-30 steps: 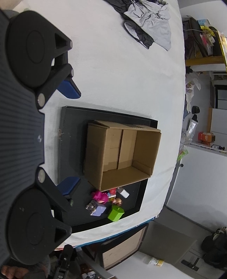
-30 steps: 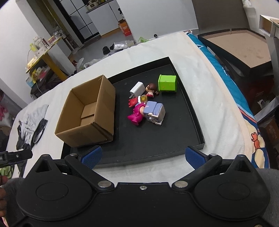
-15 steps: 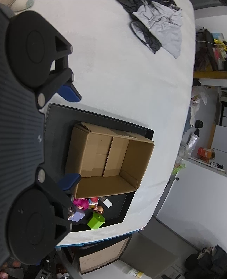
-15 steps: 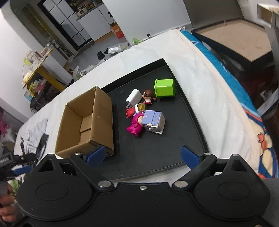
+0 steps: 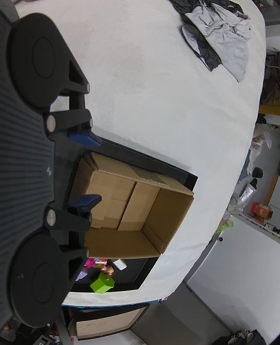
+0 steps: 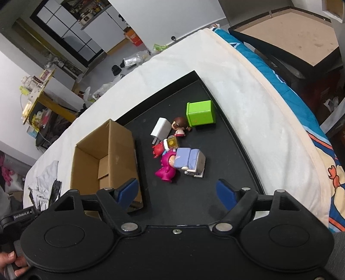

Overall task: Organize rigid objects
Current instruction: 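Lower the right gripper onto the lavender cube figure and close it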

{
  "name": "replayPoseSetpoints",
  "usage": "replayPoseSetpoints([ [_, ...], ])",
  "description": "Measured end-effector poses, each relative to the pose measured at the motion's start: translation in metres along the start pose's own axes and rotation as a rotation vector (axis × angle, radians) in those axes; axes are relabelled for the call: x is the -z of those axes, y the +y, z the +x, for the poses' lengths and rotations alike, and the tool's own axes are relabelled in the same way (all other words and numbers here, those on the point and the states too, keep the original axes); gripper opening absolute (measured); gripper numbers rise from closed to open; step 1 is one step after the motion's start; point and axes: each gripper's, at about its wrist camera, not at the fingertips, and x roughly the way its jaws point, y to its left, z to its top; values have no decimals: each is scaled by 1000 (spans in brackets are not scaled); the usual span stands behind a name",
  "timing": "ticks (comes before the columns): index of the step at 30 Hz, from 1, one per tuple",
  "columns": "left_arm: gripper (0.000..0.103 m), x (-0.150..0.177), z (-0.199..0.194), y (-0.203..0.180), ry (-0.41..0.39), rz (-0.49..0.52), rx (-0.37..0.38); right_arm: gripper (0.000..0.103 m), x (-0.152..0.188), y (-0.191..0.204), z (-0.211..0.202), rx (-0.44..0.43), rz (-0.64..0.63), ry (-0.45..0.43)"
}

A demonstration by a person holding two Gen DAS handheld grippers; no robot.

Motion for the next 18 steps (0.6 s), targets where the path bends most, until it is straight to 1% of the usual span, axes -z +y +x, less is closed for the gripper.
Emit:
replayPoseSetpoints([
  [3,43,-4,8,0,9,-7,0,72,-6,-2,9,6,16,11],
  [6,43,-7,17,0,19,-16,2,70,-11,-4,18,11,31,21],
  [14,40,-11,39,-1,36,-15,-15,69,-19,-10,51,42,71,73],
  [18,36,-12,48,-4,49,-1,-20,69,-21,-10,68,39,90,99],
])
